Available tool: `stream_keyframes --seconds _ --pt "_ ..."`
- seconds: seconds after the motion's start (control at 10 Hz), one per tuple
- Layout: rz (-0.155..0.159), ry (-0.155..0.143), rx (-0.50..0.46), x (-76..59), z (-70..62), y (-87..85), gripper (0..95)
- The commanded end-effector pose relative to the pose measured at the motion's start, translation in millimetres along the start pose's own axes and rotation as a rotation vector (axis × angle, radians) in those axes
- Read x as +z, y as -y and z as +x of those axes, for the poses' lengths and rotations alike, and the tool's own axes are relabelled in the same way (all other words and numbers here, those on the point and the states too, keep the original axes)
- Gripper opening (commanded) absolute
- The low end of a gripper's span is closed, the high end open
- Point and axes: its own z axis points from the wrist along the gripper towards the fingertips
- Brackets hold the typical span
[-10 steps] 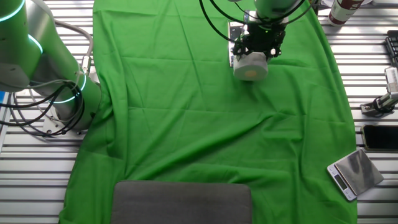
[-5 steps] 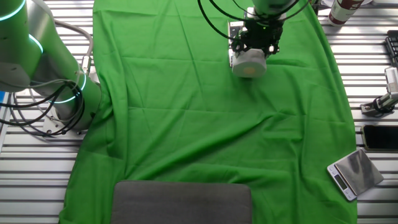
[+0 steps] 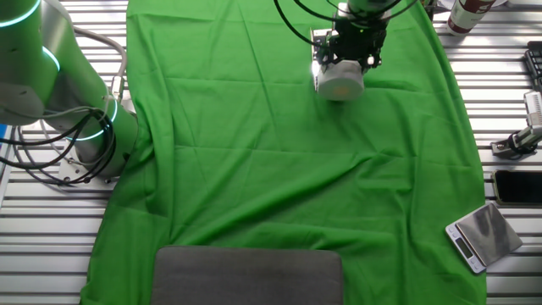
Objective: Put the toilet paper on its holder
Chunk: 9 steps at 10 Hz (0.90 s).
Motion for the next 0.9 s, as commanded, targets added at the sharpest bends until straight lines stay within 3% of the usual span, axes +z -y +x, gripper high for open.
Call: stream_keyframes --seconds 0.1,0.9 --pt "0.0 -0.004 0.0 -1.3 -3.5 -0.7 0.0" --pt "0.002 -0.012 -0.007 0.4 -39.7 -4.7 0.0"
